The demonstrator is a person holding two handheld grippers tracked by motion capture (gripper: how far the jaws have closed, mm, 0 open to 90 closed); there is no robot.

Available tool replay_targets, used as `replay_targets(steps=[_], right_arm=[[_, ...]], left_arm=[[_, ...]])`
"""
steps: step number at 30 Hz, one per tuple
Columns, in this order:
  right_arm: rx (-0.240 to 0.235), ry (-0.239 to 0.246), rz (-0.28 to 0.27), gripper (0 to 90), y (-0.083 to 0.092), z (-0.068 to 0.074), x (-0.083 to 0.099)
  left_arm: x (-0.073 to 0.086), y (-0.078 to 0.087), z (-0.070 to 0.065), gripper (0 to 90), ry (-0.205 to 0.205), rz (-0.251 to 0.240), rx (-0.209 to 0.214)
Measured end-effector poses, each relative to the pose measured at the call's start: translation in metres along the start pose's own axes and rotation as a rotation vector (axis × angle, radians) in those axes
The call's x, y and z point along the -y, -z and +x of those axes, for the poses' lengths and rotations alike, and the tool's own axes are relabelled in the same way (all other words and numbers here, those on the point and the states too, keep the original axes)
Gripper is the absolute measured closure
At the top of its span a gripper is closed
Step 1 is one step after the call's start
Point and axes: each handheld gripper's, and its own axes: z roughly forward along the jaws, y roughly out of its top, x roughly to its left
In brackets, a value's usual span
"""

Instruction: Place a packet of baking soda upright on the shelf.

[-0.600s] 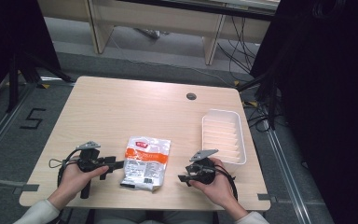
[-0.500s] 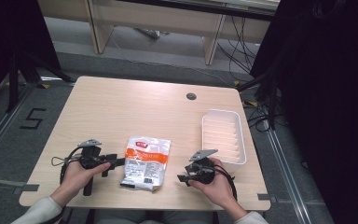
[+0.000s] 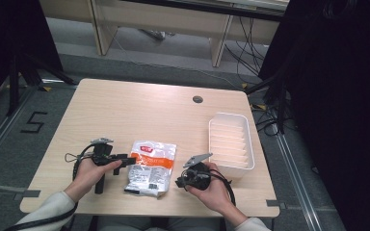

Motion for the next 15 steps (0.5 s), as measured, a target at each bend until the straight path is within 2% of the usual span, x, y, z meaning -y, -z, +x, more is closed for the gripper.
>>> replay_targets(steps=[2, 3, 7, 9, 13, 15], right_arm=[[0.003, -0.007, -0.012, 80.3, -0.002, 0.001, 0.0], [0.004, -0.014, 0.01, 79.8, -0.001, 0.001, -0.002], [-0.004, -0.004, -0.008, 78.2, -0.007, 0.003, -0.003], [-0.003, 0.009, 0.008, 77.8, -0.007, 0.003, -0.004], [-0.005, 0.007, 0.017, 77.1, -0.008, 0.003, -0.004], [0.0, 0.005, 0.015, 76.5, -0.009, 0.003, -0.004]], left_arm=[[-0.001, -0.003, -0.001, 44.5, -0.003, 0.001, 0.0], [-0.002, -0.004, -0.001, 44.4, -0.008, 0.007, 0.003], [-0.004, -0.011, -0.001, 44.2, -0.01, 0.023, 0.001], [-0.005, -0.015, -0.002, 44.2, -0.011, 0.028, 0.001], [-0.009, -0.023, 0.0, 44.1, -0.021, 0.031, 0.025], [-0.011, -0.027, 0.001, 43.7, -0.007, 0.028, 0.035]])
